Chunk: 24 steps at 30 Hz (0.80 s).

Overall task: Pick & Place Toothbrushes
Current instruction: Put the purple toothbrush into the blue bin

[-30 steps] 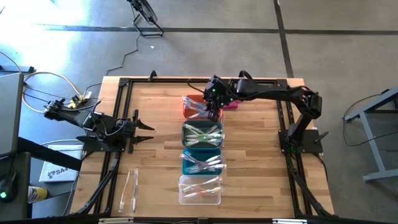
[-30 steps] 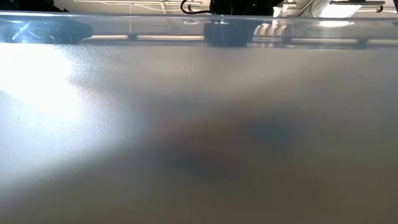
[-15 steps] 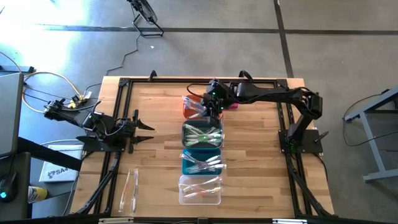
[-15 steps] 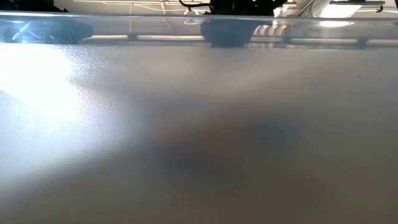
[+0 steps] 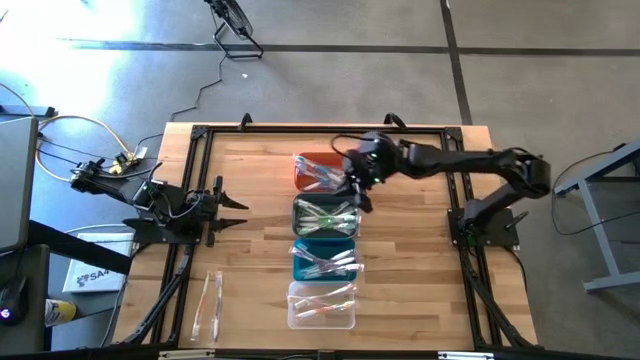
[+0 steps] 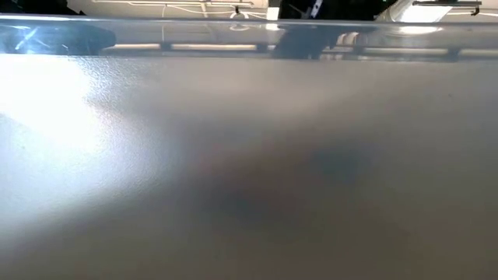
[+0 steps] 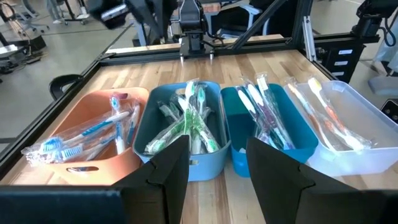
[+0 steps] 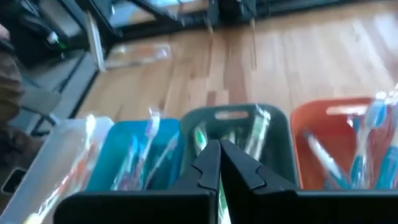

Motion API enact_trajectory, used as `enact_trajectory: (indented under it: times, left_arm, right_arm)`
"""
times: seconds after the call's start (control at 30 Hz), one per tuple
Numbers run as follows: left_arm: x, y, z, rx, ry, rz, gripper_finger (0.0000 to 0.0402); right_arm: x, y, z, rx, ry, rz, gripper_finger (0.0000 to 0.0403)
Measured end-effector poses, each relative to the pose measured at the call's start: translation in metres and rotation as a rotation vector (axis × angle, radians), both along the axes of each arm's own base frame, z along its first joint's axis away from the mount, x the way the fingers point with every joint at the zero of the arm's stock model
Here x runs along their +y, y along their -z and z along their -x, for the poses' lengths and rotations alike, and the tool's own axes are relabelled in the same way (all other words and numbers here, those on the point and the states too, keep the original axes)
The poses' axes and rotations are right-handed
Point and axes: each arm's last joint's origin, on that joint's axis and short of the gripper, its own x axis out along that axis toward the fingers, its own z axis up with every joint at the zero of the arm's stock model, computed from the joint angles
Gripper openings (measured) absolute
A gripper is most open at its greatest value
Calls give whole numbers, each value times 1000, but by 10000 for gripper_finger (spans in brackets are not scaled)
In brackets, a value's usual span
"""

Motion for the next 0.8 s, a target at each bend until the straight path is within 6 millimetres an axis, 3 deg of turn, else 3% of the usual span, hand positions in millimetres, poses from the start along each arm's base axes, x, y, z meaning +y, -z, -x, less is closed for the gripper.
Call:
enact_trajectory:
  times: [0.2, 0.53, 0.8]
  left_arm:
    - [0, 0, 0, 1, 0, -1, 155]
    - [0, 0, 0, -1, -10, 50, 155]
    - [0, 0, 0, -4, -48, 243, 155]
  right_arm:
    - [15, 11, 39, -233, 26, -6, 4]
    - [25, 55, 107, -627, 196, 97, 5]
    - [24, 76, 140, -704, 249, 172, 3]
